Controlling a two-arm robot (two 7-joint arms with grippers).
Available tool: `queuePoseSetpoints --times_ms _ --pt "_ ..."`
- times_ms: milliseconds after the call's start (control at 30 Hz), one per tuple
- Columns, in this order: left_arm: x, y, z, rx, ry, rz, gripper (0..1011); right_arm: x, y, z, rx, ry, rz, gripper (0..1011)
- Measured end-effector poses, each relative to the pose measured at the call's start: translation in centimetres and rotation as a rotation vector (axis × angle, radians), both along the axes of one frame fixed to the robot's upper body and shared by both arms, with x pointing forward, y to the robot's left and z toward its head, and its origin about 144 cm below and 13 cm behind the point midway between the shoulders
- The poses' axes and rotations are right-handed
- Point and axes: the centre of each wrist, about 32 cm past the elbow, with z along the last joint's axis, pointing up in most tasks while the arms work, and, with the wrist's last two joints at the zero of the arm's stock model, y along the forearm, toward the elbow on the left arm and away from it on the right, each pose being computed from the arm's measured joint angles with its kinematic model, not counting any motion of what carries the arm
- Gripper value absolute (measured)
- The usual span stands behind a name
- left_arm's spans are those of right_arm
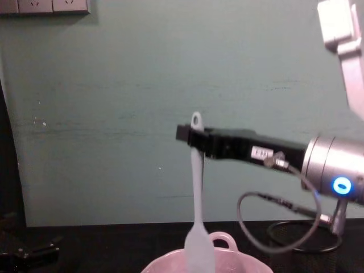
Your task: Use the one hand to pick up the spoon and stir the clear water in the bowl.
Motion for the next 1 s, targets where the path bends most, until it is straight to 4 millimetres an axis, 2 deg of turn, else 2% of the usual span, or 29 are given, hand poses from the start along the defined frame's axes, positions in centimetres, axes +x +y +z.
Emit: queuePoseSetpoints --times_ms 200,433,667,1000 --pt "0.0 0.0 0.0 0.0 0.0 0.0 1011 -0.6 -0.9 3.2 0.007 -0.058 -0.011 118" --pt "0.0 0.0 0.0 0.0 0.0 0.0 1011 -0.7 -2.5 5.4 0.013 -0.089 -0.057 118" --pt "0.0 0.0 0.0 0.0 0.0 0.0 1011 -0.9 -4.4 6.0 0.031 -0.088 -0.128 118" --pt "0.0 0.0 0.0 0.0 0.0 0.0 1011 -1.2 -7.2 5.5 0.038 -0.069 -0.228 118"
